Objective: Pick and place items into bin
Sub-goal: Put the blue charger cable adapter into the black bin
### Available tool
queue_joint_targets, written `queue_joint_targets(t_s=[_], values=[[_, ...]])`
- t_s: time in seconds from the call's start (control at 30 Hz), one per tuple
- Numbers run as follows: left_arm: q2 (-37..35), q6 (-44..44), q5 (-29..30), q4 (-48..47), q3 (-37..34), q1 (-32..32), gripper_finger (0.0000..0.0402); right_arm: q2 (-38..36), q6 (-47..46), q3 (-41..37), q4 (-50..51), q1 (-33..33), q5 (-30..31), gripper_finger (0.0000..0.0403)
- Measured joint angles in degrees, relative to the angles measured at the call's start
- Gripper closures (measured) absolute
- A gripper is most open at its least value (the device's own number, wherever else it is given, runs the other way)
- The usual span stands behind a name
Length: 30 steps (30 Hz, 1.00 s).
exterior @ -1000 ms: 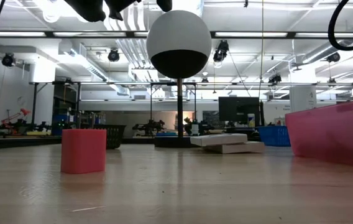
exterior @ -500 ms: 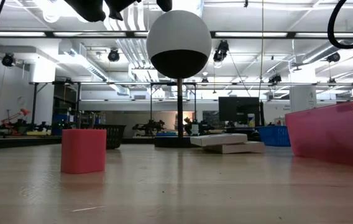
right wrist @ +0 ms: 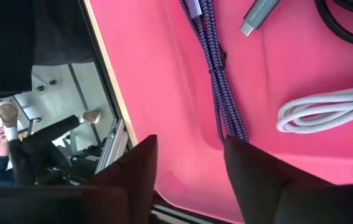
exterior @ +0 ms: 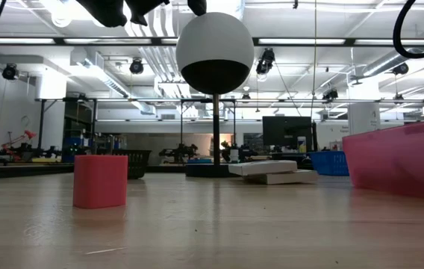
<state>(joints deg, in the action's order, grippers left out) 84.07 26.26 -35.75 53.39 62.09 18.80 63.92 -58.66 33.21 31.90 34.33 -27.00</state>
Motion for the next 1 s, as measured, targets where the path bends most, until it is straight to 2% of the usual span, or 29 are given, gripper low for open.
queue_joint_targets(t_s=[0.13,0.33,0.47,0.77,0.9,1.0], values=[[0.0,0.0,0.0,0.0,0.0,0.0,0.024,-0.2,-3.9,0.0,0.0,-0.1,-0.2,0.0211],[0.0,0.1,0.0,0.0,0.0,0.0,0.024,-2.0,-8.2,0.0,-0.3,-0.1,0.5,0.0212],[0.0,0.2,0.0,0.0,0.0,0.0,0.024,-3.9,-9.7,0.0,-4.8,-0.1,6.6,0.0217],[0.0,0.3,-0.1,0.0,0.0,0.0,0.024,-8.7,-4.1,0.0,-16.2,-0.1,29.7,0.0218],[0.0,0.3,-0.1,0.0,0.0,0.0,0.024,-9.2,0.9,0.0,-25.0,-0.1,45.9,0.0218],[0.0,0.4,-0.1,0.0,0.0,0.0,0.024,-9.2,11.1,0.0,-33.3,-0.1,59.8,0.0217]])
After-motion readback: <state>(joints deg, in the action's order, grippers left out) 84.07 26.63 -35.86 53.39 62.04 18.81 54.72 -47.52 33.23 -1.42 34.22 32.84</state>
